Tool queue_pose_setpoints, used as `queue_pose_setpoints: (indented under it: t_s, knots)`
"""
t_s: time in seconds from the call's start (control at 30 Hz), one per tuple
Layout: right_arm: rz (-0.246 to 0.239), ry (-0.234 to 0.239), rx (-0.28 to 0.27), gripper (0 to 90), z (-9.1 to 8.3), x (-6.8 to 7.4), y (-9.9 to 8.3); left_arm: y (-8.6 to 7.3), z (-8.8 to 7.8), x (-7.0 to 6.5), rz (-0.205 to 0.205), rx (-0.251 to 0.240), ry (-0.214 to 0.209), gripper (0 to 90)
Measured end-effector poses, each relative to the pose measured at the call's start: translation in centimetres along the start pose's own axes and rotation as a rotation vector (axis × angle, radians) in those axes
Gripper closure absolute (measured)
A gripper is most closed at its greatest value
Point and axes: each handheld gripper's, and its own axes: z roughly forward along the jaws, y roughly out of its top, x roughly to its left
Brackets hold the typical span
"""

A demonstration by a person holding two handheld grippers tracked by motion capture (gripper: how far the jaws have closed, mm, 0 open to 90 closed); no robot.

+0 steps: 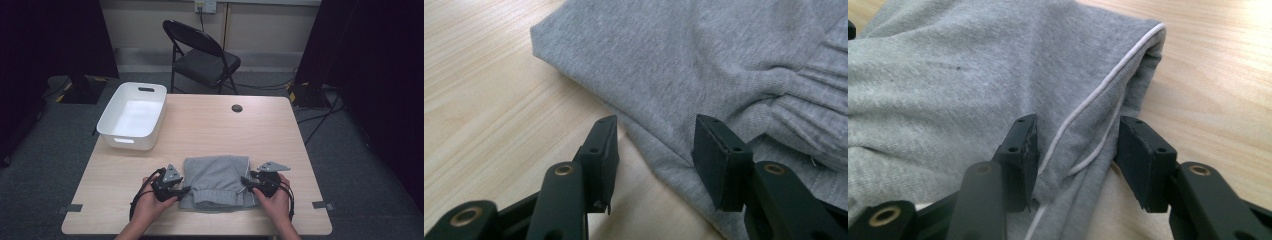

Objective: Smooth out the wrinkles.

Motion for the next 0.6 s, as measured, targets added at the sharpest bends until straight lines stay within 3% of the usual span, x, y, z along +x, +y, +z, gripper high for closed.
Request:
queue_pose_setpoints:
  t_s: [0.6]
  knots:
    - [-0.012,0.019,0.018,50.4,-0.7,0.9,-0.4,-0.8,-1.1,-0.8,0.014,0.014,-0.001,52.8]
